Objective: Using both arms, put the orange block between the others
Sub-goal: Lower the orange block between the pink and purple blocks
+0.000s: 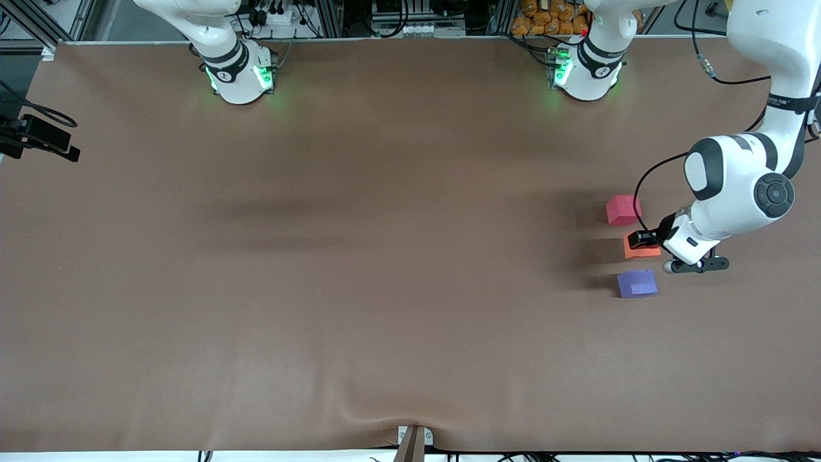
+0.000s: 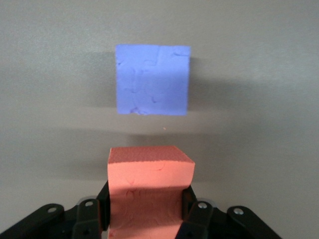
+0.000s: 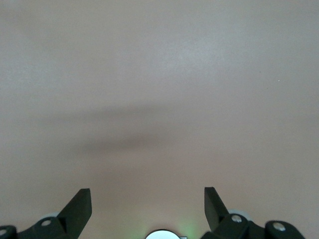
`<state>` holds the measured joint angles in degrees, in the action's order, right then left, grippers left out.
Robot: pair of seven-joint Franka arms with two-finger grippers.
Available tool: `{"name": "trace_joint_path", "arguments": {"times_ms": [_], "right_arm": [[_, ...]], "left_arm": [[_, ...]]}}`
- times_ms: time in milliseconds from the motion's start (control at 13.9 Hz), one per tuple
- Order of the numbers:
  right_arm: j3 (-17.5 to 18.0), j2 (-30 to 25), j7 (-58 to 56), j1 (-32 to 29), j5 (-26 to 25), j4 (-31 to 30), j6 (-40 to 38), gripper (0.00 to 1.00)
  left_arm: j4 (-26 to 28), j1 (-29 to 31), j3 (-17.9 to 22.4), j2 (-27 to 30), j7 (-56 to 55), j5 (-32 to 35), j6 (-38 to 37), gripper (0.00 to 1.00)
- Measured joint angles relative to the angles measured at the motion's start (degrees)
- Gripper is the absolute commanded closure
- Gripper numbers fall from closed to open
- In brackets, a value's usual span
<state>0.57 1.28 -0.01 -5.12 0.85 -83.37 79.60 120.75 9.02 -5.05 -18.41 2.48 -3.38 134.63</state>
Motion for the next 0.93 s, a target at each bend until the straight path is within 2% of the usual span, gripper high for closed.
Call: {"name": "trace_joint_path", "arguments": {"times_ms": [717, 933], "right_arm": [[0.3, 0.0, 0.0, 0.0, 0.0, 0.0, -0.1, 0.00], [0.3, 0.0, 0.0, 0.0, 0.0, 0.0, -0.1, 0.00]], "left_arm": [[2.4, 1.3, -0.3, -1.3, 4.4, -0.1, 4.9, 0.68], [2.7, 1.3, -0.7, -1.4, 6.8, -3.0, 5.4, 0.68]]}}
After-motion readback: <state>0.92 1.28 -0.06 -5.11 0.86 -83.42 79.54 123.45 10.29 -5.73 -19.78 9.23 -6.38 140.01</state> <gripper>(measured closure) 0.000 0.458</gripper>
